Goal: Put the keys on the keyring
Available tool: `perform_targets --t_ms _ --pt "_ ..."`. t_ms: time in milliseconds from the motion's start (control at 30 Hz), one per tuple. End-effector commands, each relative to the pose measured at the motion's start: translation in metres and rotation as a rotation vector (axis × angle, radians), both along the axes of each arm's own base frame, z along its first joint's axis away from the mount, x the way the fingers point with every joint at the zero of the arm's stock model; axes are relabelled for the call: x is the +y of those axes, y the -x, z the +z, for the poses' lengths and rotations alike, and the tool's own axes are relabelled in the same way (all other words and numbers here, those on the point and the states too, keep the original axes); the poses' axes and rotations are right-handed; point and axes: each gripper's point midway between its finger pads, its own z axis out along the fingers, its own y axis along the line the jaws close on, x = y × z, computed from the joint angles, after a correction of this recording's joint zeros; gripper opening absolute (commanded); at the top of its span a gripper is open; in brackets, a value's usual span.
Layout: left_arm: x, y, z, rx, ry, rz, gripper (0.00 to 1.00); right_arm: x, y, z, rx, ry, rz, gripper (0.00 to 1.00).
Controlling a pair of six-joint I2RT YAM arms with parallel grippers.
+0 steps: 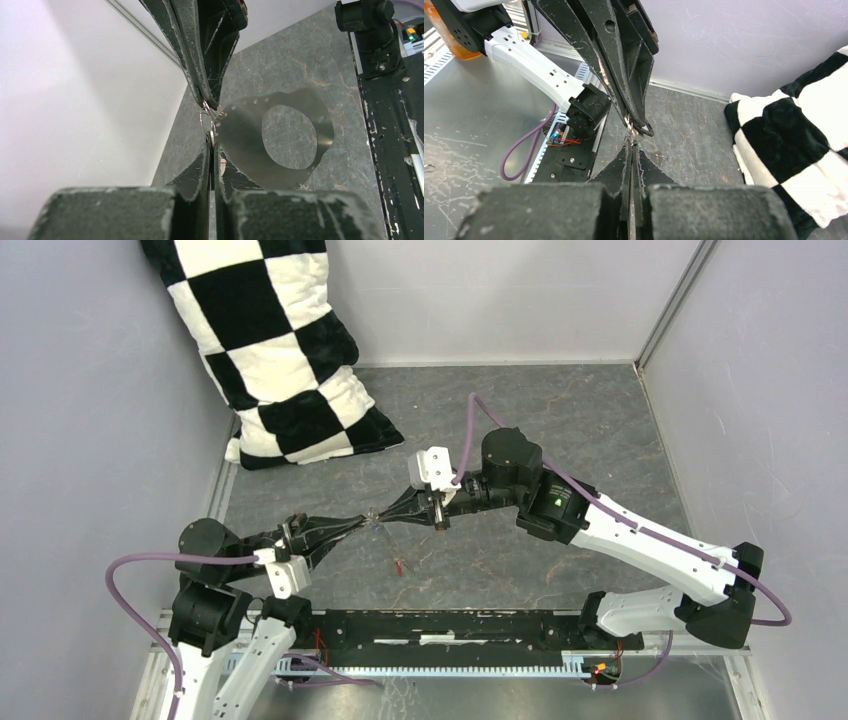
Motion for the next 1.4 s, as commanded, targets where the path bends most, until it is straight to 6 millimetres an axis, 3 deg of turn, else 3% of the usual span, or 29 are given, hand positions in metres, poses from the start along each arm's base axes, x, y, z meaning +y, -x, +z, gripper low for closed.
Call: perform_targets --t_ms 0,300,367,433,500,767,967,1133,1267,1367 --pt "0.002 0.003 -0.006 -0.043 -0.033 0.002 0.02 -0.012 -0.005 0.037 -0.050 -0.101 -0.043 0.00" --pt "0.001 0.019 -0.026 -0.119 -0.103 -0.076 0.03 -0.011 -0.006 0.040 -0.037 -0.123 -0.047 0.00" --pt "0.000 0.023 -0.029 -0.118 -0.101 -0.099 0.08 -0.011 -0.005 0.042 -0.029 -0.135 -0.044 0.01" --pt "-0.001 0.027 -0.033 -0.128 -0.113 -0.121 0.23 -0.010 -0.004 0.045 -0.023 -0.156 -0.037 0.00" --pt "-0.001 0.029 -0.038 -0.129 -0.127 -0.137 0.28 -0.009 -0.002 0.046 -0.012 -0.171 -0.028 0.00" --pt "0.001 0.021 -0.040 -0.096 -0.152 -0.104 0.36 -0.008 0.003 0.046 0.023 -0.207 -0.005 0.01" --pt "0.003 0.019 -0.027 -0.058 -0.138 -0.071 0.37 -0.007 0.002 0.040 0.027 -0.192 -0.006 0.01" --pt "0.004 0.020 0.006 -0.067 -0.071 -0.035 0.35 -0.008 0.002 0.035 0.032 -0.192 -0.006 0.00" --pt "0.005 0.008 0.039 -0.025 0.056 0.030 0.36 -0.007 0.005 0.034 0.044 -0.202 0.009 0.00" --pt "0.001 0.000 0.047 0.077 0.098 0.021 0.41 -0.007 0.006 0.034 0.049 -0.210 0.013 0.01"
